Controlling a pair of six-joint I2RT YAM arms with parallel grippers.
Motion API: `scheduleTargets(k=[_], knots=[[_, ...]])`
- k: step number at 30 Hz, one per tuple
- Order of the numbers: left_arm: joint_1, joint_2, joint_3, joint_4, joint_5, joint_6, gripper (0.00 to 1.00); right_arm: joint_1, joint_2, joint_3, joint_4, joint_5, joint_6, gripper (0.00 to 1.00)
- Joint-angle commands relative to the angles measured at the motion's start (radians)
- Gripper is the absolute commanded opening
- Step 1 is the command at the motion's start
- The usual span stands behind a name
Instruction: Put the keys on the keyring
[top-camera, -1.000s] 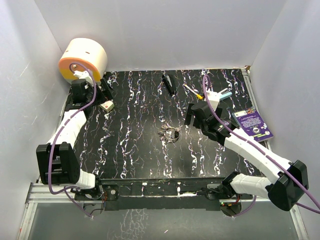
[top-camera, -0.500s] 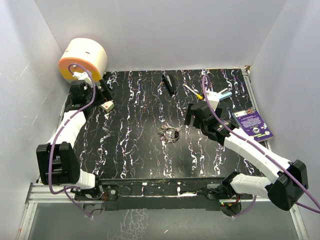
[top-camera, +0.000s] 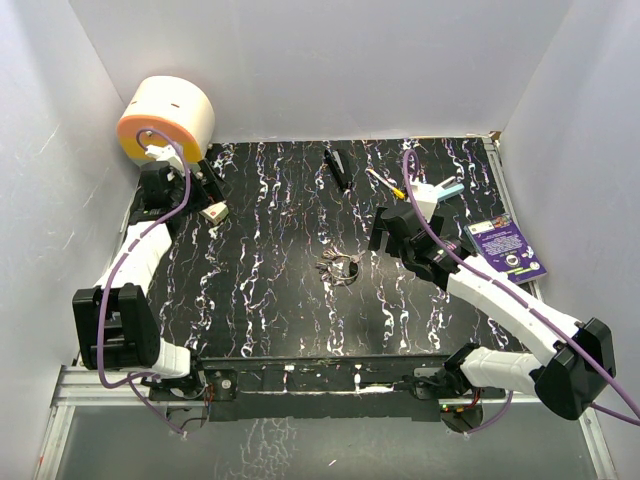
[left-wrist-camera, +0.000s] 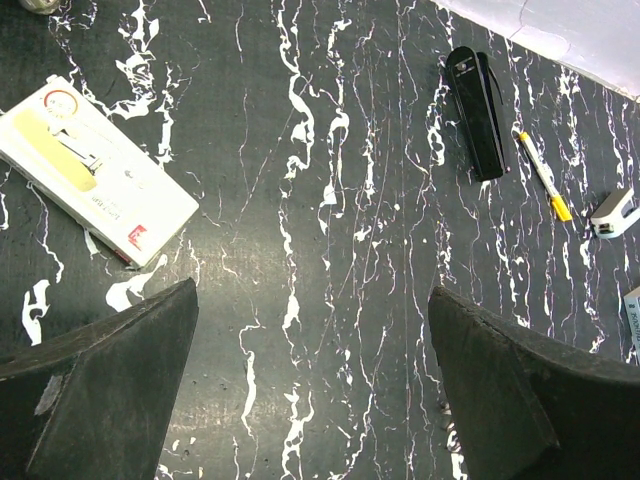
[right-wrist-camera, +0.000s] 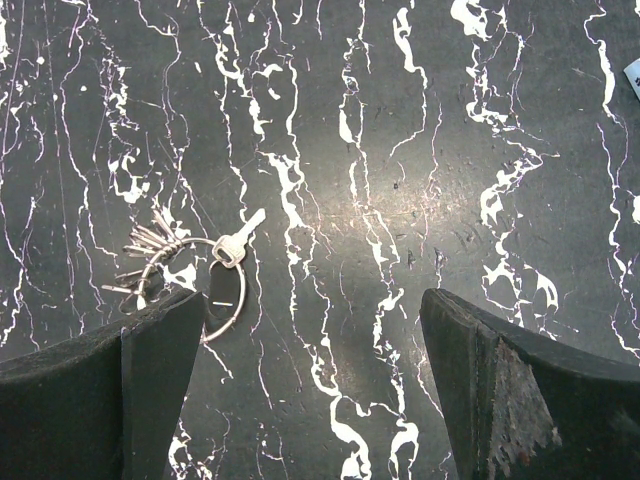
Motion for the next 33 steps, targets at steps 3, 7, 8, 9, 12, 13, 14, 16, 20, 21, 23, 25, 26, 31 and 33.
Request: scheduleTargets(k=[3,7,8,9,12,13,14,16,20,21,23,25,26,31,33], knots=[[0.012,-0.052,-0.003,0.021,0.021,-0.005,0.97,0.000,-0.001,0.006,0.022,0.025,-0.001,0.98],[0.012,-0.052,-0.004,0.023,0.023,-0.006,0.97,0.000,-0.007,0.005,0.022,0.025,-0.001,0.98],[0.013,-0.052,-0.005,0.023,0.023,-0.006,0.97,-0.001,-0.008,0.005,0.022,0.025,-0.001,0.98],[0.013,-0.052,-0.005,0.023,0.023,-0.007,0.97,-0.001,-0.009,0.005,0.022,0.025,-0.001,0.98],[0.014,-0.052,-0.006,0.024,0.025,-0.008,0.97,0.000,-0.010,0.004,0.022,0.025,-0.001,0.98],[0.016,-0.052,-0.006,0.024,0.025,-0.008,0.97,0.000,-0.010,0.004,0.022,0.025,-0.001,0.98],[0.015,-0.052,-0.006,0.024,0.024,-0.008,0.97,0.000,-0.009,0.005,0.022,0.025,-0.001,0.98],[0.017,-0.052,-0.007,0.024,0.024,-0.008,0.97,0.000,-0.011,0.006,0.022,0.025,-0.001,0.98],[0.017,-0.052,-0.009,0.026,0.025,-0.008,0.97,0.000,-0.011,0.006,0.022,0.025,-0.001,0.98],[0.018,-0.052,-0.009,0.026,0.025,-0.008,0.97,0.000,-0.011,0.006,0.022,0.025,-0.001,0.98],[0.018,-0.052,-0.009,0.026,0.026,-0.009,0.97,-0.001,-0.012,0.006,0.022,0.025,-0.001,0.98],[0.019,-0.052,-0.009,0.026,0.027,-0.009,0.97,0.000,-0.011,0.004,0.022,0.025,-0.001,0.98],[0.019,-0.052,-0.009,0.026,0.027,-0.010,0.97,0.000,-0.009,0.005,0.022,0.025,-0.001,0.98],[0.019,-0.052,-0.009,0.028,0.028,-0.011,0.97,-0.001,-0.005,0.005,0.022,0.025,-0.001,0.98],[0.018,-0.052,-0.009,0.028,0.028,-0.012,0.97,-0.001,-0.005,0.007,0.022,0.025,-0.001,0.98]])
